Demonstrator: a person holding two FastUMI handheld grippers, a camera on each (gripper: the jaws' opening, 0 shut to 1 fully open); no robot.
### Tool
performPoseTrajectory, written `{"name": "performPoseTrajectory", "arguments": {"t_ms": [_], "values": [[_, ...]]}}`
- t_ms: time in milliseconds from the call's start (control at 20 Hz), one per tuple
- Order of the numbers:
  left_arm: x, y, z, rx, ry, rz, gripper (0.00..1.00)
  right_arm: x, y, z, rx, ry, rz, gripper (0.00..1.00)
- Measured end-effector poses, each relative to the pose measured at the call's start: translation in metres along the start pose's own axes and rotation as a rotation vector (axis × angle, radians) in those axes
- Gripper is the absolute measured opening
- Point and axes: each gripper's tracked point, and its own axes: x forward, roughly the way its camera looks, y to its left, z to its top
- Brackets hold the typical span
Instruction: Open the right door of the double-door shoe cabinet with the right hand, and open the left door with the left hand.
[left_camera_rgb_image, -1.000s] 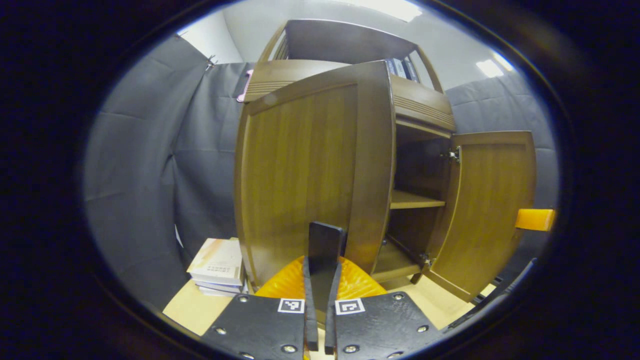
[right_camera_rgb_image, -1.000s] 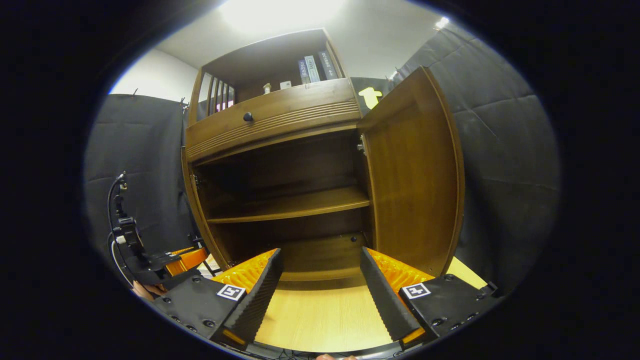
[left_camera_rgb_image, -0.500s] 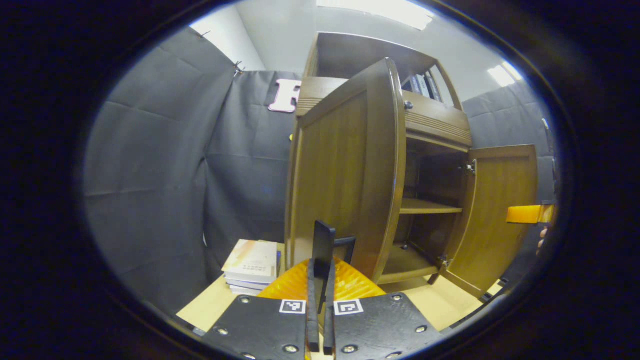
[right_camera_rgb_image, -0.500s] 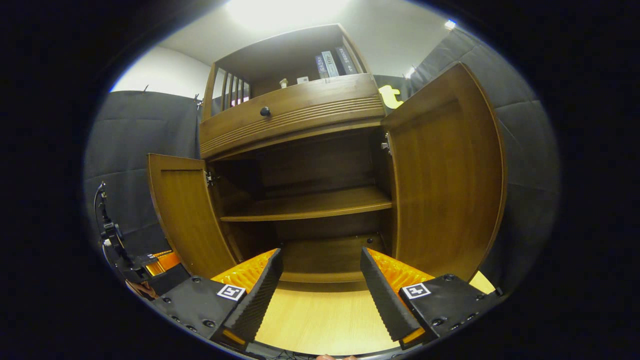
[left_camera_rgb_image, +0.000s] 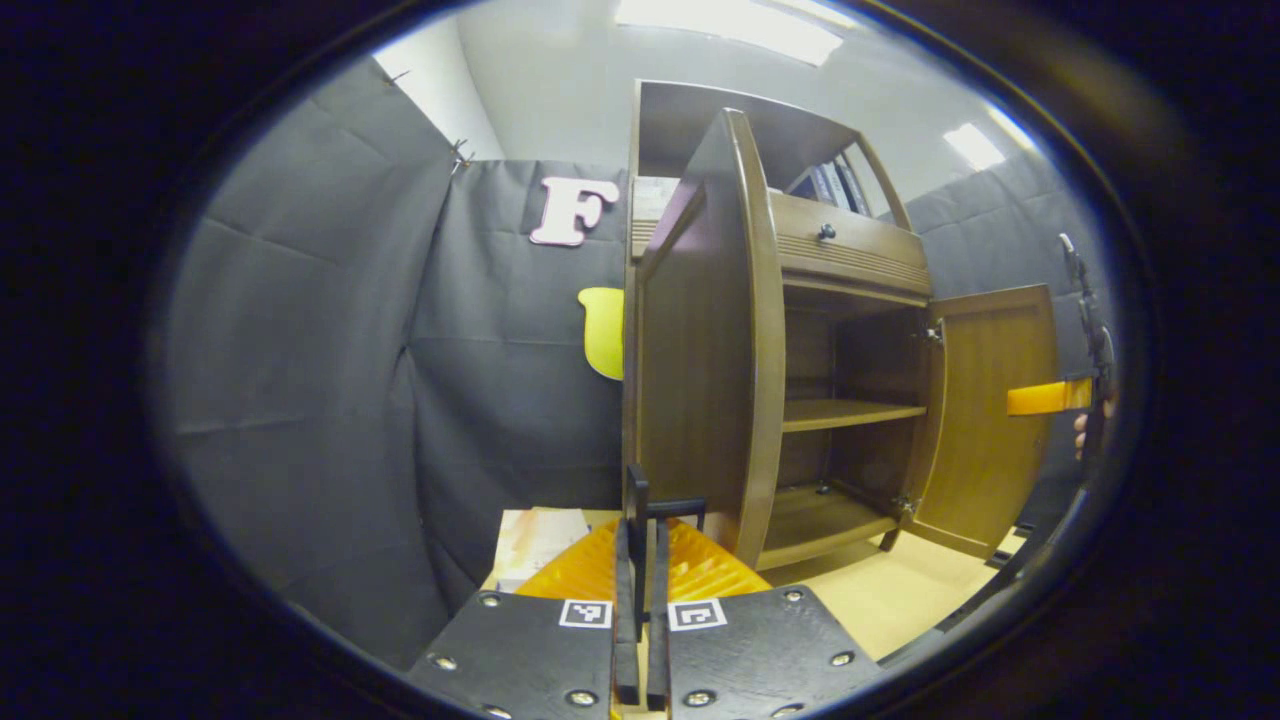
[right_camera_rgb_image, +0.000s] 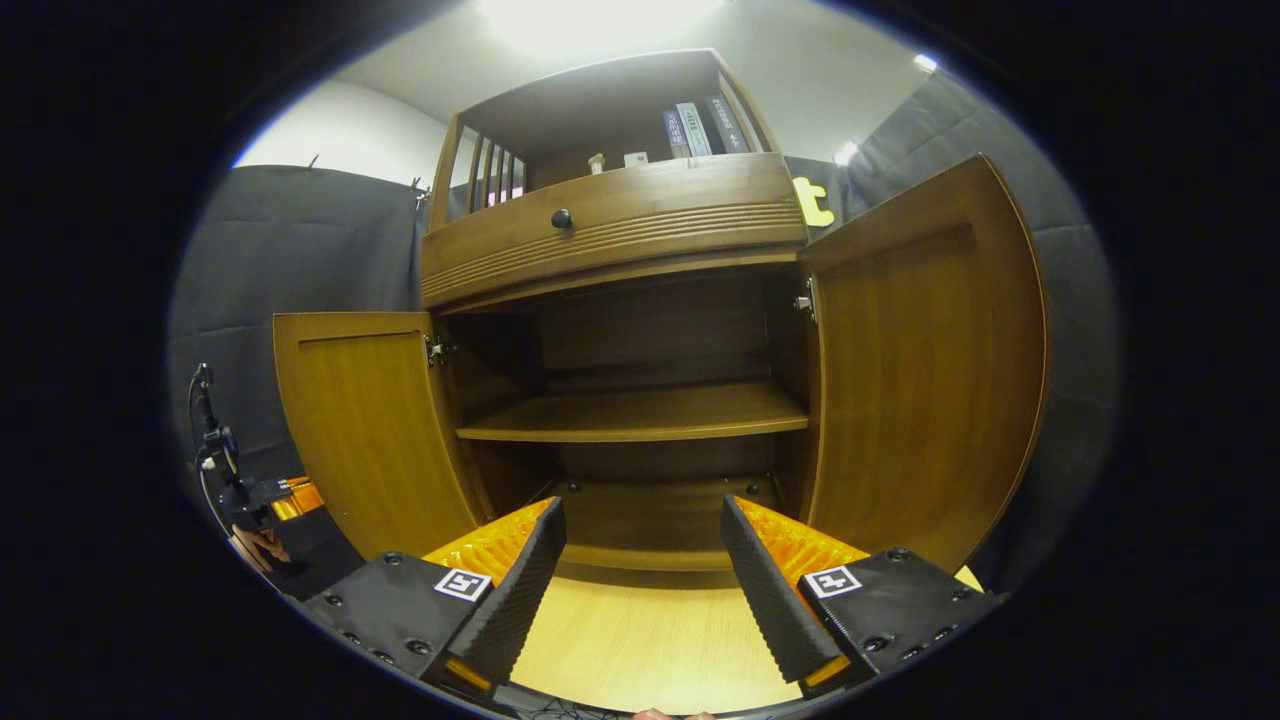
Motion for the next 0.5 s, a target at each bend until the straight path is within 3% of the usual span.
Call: {"name": "performPoseTrajectory", "arguments": {"t_ms": [300,500], "values": [[0.000,0.039,0.003,-0.038,0.014,0.003,0.06,0.008,-0.013,0.004,0.015,0.000,-0.037,0.98],[-0.003,0.036,0.003,-0.028,0.027,-0.003,0.05,0.009,-0.028,0.008,0.027,-0.012,-0.078,0.98]]}}
